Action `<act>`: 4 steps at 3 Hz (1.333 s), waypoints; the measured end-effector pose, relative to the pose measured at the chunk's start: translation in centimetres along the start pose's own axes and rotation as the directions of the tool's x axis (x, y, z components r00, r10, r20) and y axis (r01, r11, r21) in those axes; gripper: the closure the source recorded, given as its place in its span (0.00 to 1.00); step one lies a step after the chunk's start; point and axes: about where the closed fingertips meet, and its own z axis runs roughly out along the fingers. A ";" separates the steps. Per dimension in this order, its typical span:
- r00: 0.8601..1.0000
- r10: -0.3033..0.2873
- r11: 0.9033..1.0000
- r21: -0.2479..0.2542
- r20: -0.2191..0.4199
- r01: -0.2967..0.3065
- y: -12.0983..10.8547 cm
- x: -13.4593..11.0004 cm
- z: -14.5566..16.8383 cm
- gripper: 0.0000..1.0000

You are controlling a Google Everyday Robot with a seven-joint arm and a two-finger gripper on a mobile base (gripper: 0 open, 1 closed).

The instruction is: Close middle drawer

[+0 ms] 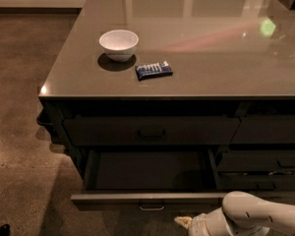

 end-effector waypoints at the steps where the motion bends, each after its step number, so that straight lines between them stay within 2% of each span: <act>1: 1.000 -0.022 1.000 0.014 -0.008 0.022 -1.8 -0.1 0.5 0.00; 2: 0.998 -0.066 0.996 0.065 -0.013 0.067 -6.0 -0.6 -0.2 0.00; 3: 0.990 -0.134 0.983 0.119 -0.038 0.138 -13.2 -4.3 -1.6 0.00; 4: 0.990 -0.134 0.983 0.119 -0.038 0.138 -13.2 -4.3 -1.6 0.00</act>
Offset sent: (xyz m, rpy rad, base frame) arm 0.1228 -0.0255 -0.0220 -0.0531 -0.1964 -0.0104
